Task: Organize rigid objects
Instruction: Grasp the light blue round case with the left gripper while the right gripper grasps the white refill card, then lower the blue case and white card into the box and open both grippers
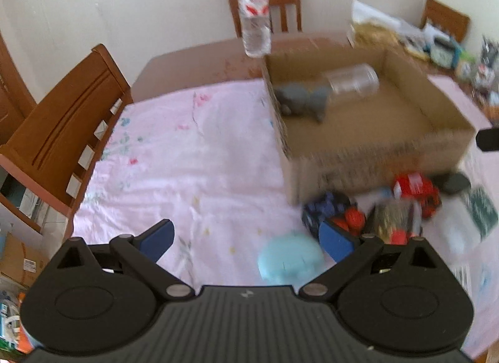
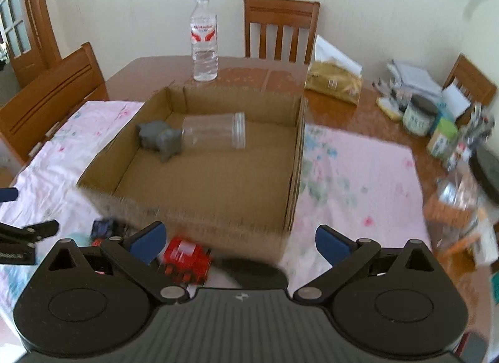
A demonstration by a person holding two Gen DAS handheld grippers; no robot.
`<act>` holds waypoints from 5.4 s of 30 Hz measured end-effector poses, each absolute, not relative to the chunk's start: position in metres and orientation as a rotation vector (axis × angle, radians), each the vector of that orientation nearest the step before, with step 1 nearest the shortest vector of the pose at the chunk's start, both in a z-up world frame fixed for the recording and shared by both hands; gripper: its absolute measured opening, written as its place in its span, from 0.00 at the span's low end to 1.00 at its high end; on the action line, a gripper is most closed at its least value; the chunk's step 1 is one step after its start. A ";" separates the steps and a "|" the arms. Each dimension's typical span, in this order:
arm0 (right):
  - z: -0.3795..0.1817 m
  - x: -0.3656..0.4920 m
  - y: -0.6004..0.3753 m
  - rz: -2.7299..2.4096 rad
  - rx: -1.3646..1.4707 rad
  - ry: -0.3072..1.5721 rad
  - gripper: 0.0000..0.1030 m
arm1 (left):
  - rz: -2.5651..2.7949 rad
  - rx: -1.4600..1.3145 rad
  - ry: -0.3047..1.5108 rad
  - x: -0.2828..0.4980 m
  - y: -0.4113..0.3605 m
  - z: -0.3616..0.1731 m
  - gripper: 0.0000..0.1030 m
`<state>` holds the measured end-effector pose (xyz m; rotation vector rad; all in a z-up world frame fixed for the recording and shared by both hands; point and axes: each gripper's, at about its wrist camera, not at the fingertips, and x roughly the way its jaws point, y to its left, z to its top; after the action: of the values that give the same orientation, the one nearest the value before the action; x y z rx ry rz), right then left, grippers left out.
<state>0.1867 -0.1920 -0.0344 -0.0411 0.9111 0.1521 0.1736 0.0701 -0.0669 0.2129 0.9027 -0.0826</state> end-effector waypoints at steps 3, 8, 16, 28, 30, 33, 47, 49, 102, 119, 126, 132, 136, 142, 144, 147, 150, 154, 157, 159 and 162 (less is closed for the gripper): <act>-0.041 0.169 -0.192 0.149 -0.042 0.928 1.00 | -0.120 0.247 0.934 0.165 0.070 -0.078 0.96; -0.051 0.142 -0.188 0.126 -0.023 0.961 1.00 | -0.198 0.303 0.979 0.164 0.075 -0.101 0.96; -0.092 0.110 -0.153 0.043 0.060 1.063 1.00 | -0.413 0.360 0.974 0.171 0.095 -0.129 0.97; -0.128 0.090 -0.102 -0.120 0.138 1.084 1.00 | -0.663 0.362 0.962 0.192 0.116 -0.137 1.00; -0.132 0.092 -0.098 -0.149 0.142 1.070 1.00 | -0.680 0.372 0.958 0.194 0.116 -0.137 1.00; -0.137 0.094 -0.093 -0.197 0.118 1.043 1.00 | -0.695 0.381 0.957 0.200 0.115 -0.137 1.00; -0.142 0.089 -0.096 -0.228 0.075 1.013 1.00 | -0.884 0.476 0.892 0.232 0.093 -0.139 1.00; -0.142 0.089 -0.095 -0.227 0.075 1.012 1.00 | -0.917 0.507 0.870 0.233 0.091 -0.139 1.00; -0.142 0.091 -0.105 -0.293 0.061 0.967 0.99 | -0.968 0.512 0.884 0.201 0.088 -0.126 0.51; -0.139 0.095 -0.107 -0.269 0.081 0.969 0.91 | -0.959 0.501 0.891 0.202 0.088 -0.125 0.51; -0.131 0.096 -0.108 -0.235 0.054 0.993 0.91 | -0.954 0.508 0.919 0.200 0.088 -0.123 0.51; -0.111 0.096 -0.114 -0.188 0.027 0.997 0.91 | -0.939 0.503 0.934 0.198 0.089 -0.108 0.51; -0.091 0.096 -0.123 -0.147 0.017 0.991 0.91 | -0.917 0.495 0.942 0.197 0.088 -0.090 0.51; -0.054 0.106 -0.137 -0.052 -0.009 0.954 0.91 | -0.901 0.437 0.901 0.197 0.082 -0.046 0.51; -0.042 0.113 -0.140 -0.013 -0.026 0.932 0.91 | -0.882 0.414 0.872 0.200 0.077 -0.031 0.51; -0.028 0.125 -0.144 0.039 -0.050 0.900 0.91 | -0.855 0.382 0.834 0.209 0.067 -0.016 0.51; -0.016 0.139 -0.149 0.092 -0.073 0.867 0.91 | -0.815 0.380 0.798 0.219 0.054 -0.010 0.51; -0.005 0.157 -0.155 0.145 -0.076 0.835 0.91 | -0.769 0.366 0.776 0.235 0.041 -0.007 0.51; -0.001 0.170 -0.160 0.173 -0.081 0.822 0.91 | -0.733 0.358 0.785 0.249 0.030 -0.014 0.51; -0.002 0.178 -0.163 0.188 -0.086 0.818 0.91 | -0.707 0.346 0.803 0.256 0.026 -0.020 0.51; -0.004 0.191 -0.168 0.205 -0.096 0.825 0.91 | -0.671 0.343 0.816 0.264 0.018 -0.031 0.51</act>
<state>0.1912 -0.1677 -0.0042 -0.0957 0.8252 0.2046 0.2641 0.0180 -0.0306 0.3433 0.8162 -0.6713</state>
